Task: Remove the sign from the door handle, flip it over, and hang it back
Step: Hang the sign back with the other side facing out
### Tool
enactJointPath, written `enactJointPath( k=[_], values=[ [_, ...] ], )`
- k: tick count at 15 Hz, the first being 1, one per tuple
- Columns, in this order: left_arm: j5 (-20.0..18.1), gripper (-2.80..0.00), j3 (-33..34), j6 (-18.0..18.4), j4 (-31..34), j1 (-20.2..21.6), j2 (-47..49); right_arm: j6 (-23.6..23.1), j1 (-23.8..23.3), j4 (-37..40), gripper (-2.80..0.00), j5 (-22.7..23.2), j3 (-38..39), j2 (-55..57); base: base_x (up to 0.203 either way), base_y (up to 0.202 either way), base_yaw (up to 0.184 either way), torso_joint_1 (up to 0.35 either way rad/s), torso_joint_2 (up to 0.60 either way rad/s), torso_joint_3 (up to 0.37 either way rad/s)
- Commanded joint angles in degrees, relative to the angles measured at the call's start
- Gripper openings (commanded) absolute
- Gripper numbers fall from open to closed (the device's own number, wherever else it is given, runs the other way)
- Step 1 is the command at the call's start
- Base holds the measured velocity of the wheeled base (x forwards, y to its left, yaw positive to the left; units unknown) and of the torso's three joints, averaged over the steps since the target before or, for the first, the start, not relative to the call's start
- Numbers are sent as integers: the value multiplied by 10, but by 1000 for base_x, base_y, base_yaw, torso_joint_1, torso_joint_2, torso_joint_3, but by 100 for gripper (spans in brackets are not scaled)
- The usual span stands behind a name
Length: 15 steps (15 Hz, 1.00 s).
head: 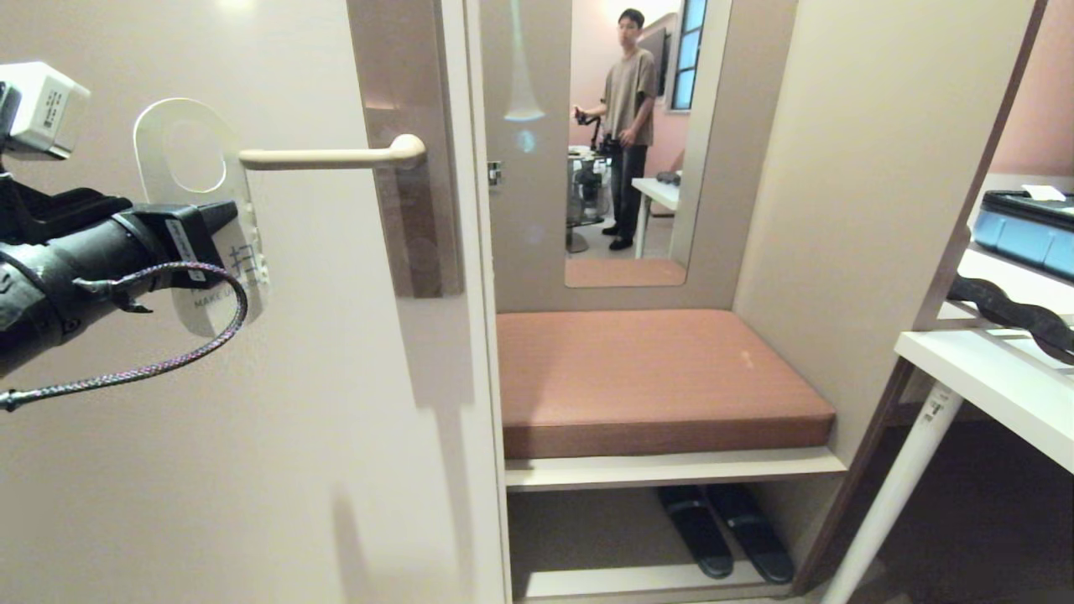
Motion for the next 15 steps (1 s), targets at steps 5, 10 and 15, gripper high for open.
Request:
enactJointPath(
  k=[5,10,15],
  values=[
    [1,-280,-5,-15,-33,-1,16,0,0,0,-280,1,0,0,0,0,0,0,0,0],
    [2,-280,12,-16,-50,-2,21,0,0,0,-280,1,0,0,0,0,0,0,0,0],
    [2,-280,17,-16,-74,-2,35,0,0,1,-280,1,0,0,0,0,0,0,0,0]
  ],
)
